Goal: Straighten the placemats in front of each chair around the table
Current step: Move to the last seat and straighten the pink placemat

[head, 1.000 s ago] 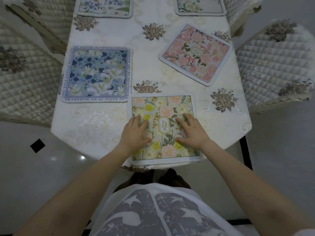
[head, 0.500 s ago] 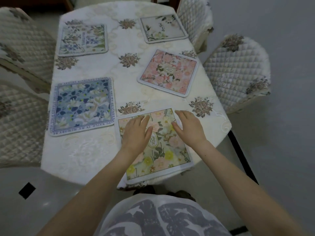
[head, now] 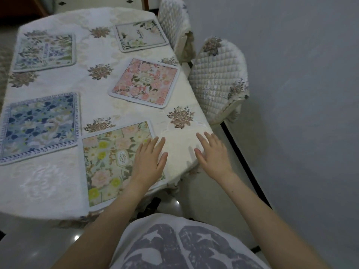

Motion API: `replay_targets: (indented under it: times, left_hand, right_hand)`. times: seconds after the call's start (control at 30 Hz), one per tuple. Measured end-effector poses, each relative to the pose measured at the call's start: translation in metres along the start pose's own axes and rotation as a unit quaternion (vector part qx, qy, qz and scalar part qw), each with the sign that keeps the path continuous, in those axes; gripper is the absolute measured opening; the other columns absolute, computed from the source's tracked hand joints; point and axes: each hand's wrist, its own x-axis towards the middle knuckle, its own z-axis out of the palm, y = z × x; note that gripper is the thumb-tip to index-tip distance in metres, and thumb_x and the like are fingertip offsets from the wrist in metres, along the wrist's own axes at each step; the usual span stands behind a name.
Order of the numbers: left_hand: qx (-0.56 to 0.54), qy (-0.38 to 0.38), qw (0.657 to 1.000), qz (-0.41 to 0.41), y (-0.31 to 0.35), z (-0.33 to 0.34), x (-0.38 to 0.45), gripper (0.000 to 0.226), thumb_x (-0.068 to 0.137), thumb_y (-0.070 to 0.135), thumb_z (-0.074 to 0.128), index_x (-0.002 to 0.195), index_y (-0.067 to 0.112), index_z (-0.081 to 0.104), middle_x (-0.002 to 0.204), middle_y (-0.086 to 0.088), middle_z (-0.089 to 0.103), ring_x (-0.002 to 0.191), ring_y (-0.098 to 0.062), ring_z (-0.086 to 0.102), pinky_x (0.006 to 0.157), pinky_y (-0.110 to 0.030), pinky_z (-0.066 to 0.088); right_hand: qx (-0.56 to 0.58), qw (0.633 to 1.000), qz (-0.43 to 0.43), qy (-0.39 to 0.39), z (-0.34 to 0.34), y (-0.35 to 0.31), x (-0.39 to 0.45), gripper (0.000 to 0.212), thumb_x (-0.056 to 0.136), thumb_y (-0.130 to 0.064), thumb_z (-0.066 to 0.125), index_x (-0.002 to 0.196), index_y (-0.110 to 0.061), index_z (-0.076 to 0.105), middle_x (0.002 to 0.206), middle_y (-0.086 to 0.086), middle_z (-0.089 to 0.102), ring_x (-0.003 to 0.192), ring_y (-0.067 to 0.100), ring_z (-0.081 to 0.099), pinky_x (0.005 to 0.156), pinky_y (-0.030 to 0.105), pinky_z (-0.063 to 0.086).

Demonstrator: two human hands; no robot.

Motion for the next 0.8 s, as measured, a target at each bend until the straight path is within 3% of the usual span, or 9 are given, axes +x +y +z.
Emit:
replay_targets:
  times: [0.3,0.47,0.8]
  left_hand:
    - [0.017,0.001,1.0,0.013,0.061,0.012,0.035,0.055,0.096,0.044,0.021,0.147,0.024,0.028,0.152,-0.003,0.034,0.143,-0.023,0.026,0.118,-0.042,0.019]
    - [0.01,0.022,1.0,0.009,0.069,0.01,0.078,0.053,0.096,0.043,0.023,0.146,0.024,0.029,0.151,-0.003,0.036,0.142,-0.023,0.027,0.118,-0.042,0.02]
    - [-0.055,0.079,0.993,-0.075,0.07,0.021,0.155,0.054,0.095,0.041,0.025,0.141,0.017,0.04,0.144,-0.008,0.046,0.137,-0.027,0.037,0.114,-0.042,0.027]
  right_hand:
    - [0.037,0.999,0.013,-0.009,-0.025,0.057,0.007,0.05,0.097,-0.038,0.038,0.144,-0.023,0.033,0.15,0.009,0.037,0.142,0.031,0.027,0.113,0.047,0.027]
    - [0.029,0.999,-0.022,-0.003,-0.036,0.071,0.057,0.05,0.097,-0.037,0.039,0.145,-0.02,0.035,0.148,0.008,0.04,0.14,0.029,0.03,0.111,0.047,0.031]
    - [-0.007,0.993,-0.105,-0.055,-0.036,0.077,0.176,0.051,0.098,-0.038,0.036,0.145,-0.02,0.033,0.15,0.008,0.037,0.14,0.027,0.031,0.111,0.046,0.031]
